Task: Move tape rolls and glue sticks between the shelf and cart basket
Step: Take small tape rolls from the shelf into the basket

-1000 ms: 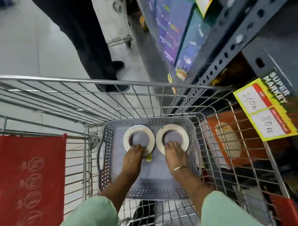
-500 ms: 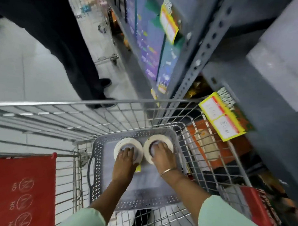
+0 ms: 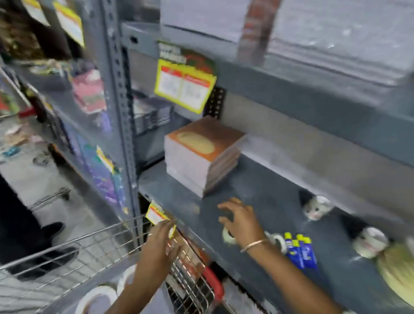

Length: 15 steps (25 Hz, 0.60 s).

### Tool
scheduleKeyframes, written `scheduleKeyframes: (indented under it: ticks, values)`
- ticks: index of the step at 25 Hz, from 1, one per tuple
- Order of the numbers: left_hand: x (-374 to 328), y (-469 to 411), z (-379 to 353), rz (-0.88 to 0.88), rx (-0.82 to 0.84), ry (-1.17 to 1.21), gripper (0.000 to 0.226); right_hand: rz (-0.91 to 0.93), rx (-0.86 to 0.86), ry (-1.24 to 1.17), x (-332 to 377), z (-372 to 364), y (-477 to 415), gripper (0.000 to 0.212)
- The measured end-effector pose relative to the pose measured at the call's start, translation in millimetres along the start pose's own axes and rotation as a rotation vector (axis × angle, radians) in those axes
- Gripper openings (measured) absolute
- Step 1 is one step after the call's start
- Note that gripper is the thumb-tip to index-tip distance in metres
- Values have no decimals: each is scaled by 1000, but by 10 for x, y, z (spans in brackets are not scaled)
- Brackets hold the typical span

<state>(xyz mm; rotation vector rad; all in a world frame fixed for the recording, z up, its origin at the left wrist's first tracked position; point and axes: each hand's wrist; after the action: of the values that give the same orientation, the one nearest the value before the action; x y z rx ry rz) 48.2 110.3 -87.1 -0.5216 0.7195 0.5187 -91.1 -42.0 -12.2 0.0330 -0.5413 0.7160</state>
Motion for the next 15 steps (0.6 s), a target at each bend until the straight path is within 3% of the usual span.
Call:
scheduleKeyframes:
  ticks: [4,7,11,15]
  values:
    - [-821,-294,-523,-191,369,-94,73,-181,163,235,-790,456,230,50]
    - [-1092,-429,-848,-228,516,-223,73,-196,276,352,-986,488,395,64]
    - [-1119,-452,-1035,-221,569,-286,59,-126,270,418,-1051,467,460,61]
    - [-1060,-475,-999,-213,434,-235,60,-99,243,378,-1007,480,378,60]
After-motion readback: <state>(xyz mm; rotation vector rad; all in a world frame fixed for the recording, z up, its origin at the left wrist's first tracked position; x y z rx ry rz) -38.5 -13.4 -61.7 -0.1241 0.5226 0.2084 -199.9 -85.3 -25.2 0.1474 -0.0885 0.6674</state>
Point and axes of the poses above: each hand's wrist, its own y-axis away from the middle knuckle, its own z-axis out of the back of the hand, x = y × z, and after that the axes turned 7 degrees about -x, right-handed
